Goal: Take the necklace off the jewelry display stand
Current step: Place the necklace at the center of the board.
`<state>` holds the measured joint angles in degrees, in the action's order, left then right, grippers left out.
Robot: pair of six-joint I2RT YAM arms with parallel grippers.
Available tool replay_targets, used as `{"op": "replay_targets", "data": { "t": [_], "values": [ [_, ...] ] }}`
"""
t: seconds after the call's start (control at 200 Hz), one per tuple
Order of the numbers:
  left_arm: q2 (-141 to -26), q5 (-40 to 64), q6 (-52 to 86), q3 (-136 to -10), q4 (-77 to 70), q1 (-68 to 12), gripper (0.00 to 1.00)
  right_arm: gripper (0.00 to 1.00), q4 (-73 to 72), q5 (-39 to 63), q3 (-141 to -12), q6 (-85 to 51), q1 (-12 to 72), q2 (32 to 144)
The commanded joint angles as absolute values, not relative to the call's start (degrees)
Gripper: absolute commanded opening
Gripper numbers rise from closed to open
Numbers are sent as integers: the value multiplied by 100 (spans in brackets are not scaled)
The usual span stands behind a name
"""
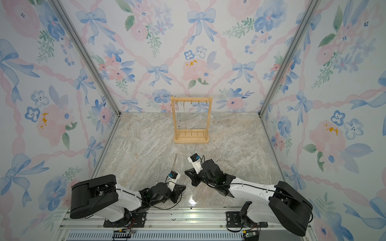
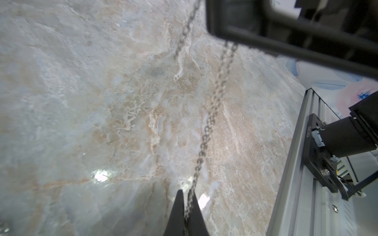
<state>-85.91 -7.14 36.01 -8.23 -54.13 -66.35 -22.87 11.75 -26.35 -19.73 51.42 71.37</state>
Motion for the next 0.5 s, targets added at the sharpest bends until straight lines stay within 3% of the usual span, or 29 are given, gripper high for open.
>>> {"op": "replay_targets", "data": {
  "t": [0.0,0.495],
  "values": [
    [-8714,-860,3463,-885,-5068,-6616,0,0,-2265,995,-2907,-1974,5086,7187],
    [-8728,-1100,3379,-910,-4860,-6614,7,0,-2176,1068,-3128,-2071,5071,7616]
  ]
}}
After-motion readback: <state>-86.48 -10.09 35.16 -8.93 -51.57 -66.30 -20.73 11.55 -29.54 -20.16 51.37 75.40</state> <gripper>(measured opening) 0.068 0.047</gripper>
